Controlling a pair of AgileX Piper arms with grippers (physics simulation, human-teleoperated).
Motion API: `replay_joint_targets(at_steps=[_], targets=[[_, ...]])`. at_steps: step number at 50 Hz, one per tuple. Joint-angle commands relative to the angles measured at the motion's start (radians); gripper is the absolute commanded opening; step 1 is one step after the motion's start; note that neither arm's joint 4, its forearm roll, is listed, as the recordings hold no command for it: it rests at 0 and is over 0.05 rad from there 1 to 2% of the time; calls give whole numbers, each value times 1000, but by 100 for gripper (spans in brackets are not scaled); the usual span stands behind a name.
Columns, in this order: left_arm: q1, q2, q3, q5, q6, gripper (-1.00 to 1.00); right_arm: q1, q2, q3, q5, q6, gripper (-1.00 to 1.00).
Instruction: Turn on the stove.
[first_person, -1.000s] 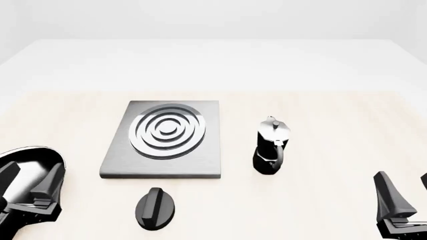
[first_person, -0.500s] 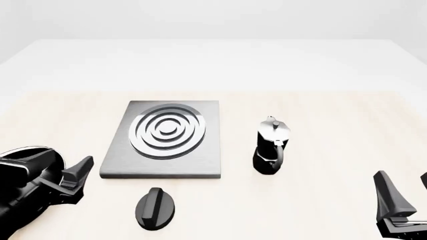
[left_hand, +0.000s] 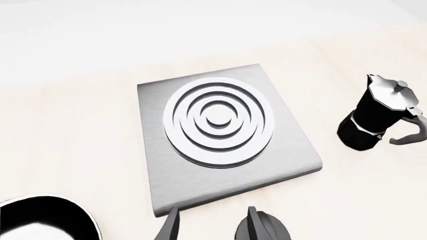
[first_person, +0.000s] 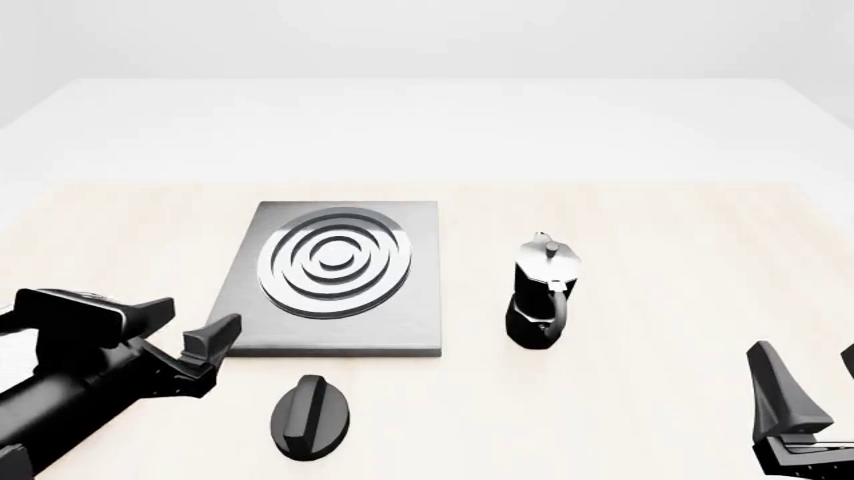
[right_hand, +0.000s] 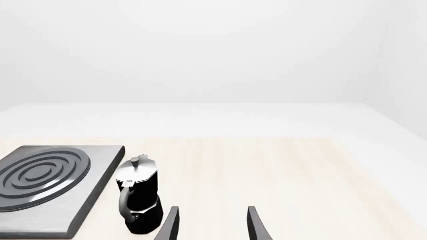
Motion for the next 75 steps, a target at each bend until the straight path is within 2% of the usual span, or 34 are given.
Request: replay_joint_targets(at_steps=[1,11,27,50,75], targets=[[-49,84,-4,-40,-55,100,0,1,0,-1,0,100],[-114,168,20,-128,-74,100,0,1,0,-1,0,100],[-187,272,9,-195,-102,100,0,1,0,-1,0,100],[-216,400,19,-301,-121,100,0,1,0,-1,0,100],[-225,528,33,-396,-188,100,0,1,0,-1,0,100]])
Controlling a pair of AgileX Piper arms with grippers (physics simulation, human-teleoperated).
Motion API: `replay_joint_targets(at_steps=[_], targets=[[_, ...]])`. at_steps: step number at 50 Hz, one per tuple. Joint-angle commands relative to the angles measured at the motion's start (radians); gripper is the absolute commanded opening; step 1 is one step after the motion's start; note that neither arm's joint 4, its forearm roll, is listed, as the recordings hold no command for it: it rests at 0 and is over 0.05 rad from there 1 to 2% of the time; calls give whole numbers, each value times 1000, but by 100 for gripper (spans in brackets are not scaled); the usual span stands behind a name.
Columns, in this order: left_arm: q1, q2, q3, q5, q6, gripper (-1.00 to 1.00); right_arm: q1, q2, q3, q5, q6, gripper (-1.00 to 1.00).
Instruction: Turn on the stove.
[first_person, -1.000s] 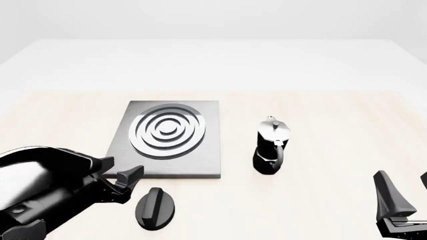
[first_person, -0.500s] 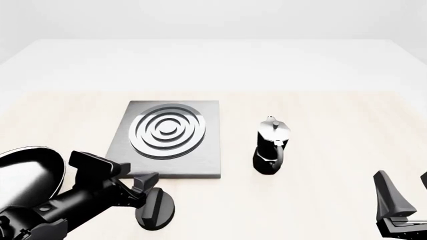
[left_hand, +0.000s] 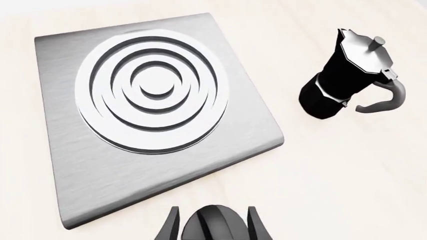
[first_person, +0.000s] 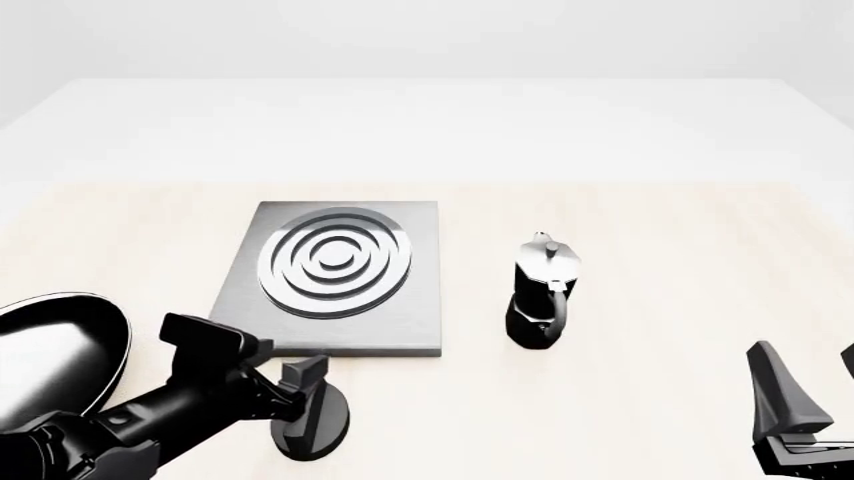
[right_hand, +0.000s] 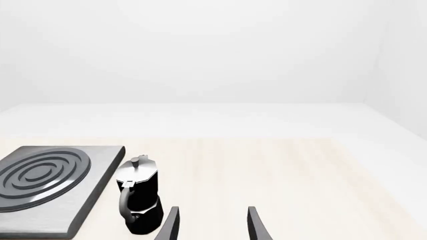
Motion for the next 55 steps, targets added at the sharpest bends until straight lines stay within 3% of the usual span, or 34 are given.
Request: replay_joint_targets(at_steps=[1,55], targets=[[-1,56,4,-41,-20,100,0,0,0,0,0,100],[-19,251,-7,-168,-123,100,0,0,0,0,0,100]])
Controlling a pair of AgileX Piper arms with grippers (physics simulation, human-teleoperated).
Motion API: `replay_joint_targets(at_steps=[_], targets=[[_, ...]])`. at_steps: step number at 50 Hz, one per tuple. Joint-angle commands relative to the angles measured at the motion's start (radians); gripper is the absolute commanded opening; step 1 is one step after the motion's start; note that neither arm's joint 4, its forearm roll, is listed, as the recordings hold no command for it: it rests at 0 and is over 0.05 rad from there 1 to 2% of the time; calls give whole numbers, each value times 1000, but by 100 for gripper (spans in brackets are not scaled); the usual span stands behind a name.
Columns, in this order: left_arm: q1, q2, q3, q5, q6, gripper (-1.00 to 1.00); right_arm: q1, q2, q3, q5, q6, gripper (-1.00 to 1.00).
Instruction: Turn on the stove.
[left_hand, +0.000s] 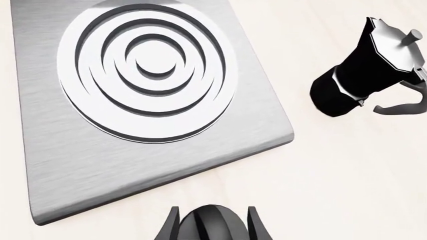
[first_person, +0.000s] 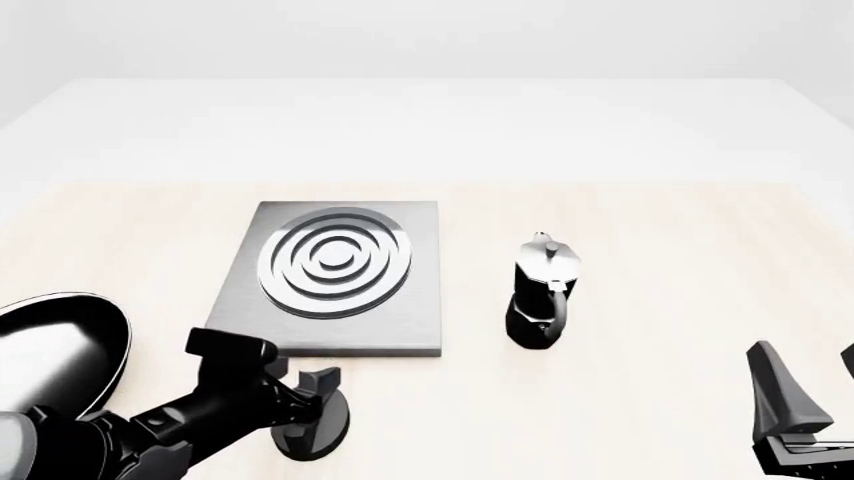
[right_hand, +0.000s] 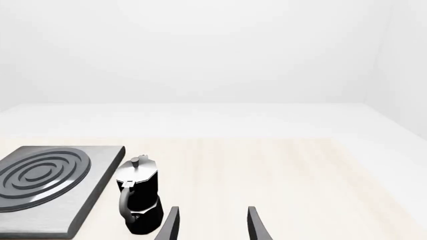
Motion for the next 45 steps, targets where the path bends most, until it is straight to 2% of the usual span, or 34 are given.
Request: replay_joint_targets(at_steps=[1,33,39,45], targets=[[-8,49,-6,-26,-25,100,0,0,0,0,0,100],[-4,157,11,-102,-97,100,0,0,0,0,0,100],[32,126,18,-90,-82,100,0,0,0,0,0,100],[114,89,28,-76,-48,100,0,0,0,0,0,100]])
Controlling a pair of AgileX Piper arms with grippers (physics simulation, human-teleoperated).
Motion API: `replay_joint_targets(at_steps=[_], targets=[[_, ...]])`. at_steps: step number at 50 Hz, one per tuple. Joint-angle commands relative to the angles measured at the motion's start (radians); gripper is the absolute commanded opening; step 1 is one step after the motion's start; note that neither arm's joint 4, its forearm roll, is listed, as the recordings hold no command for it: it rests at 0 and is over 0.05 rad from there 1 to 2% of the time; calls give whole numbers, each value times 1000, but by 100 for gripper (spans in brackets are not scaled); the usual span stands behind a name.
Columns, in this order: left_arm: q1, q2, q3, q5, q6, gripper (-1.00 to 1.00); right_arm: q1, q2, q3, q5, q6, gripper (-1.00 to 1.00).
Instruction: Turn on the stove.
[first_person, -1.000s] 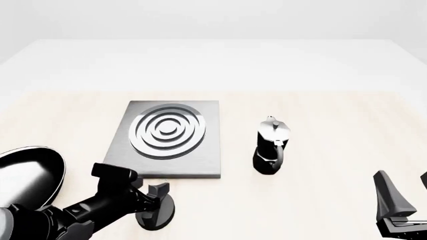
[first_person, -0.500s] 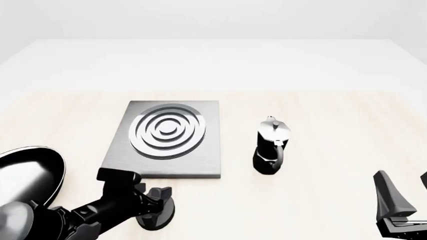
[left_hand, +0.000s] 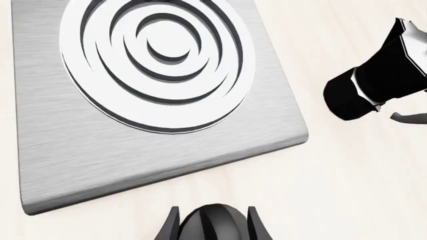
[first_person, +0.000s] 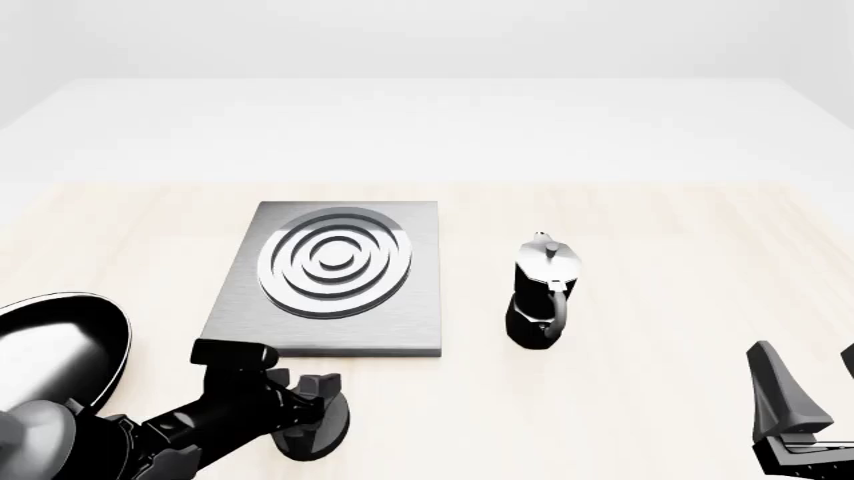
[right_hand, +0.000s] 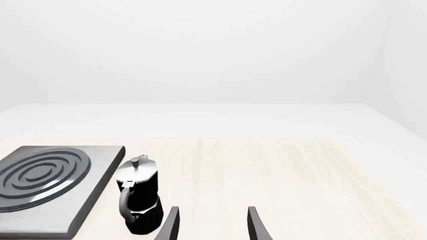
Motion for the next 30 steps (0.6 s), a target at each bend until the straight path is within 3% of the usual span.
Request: replay_joint_targets(at_steps=[1,10,30], targets=[[114,-51,25,23,53,100,0,0,0,0,0,100],[192,-103,32,51,84,100,0,0,0,0,0,100],[243,-142,39,68,101,100,0,0,0,0,0,100]])
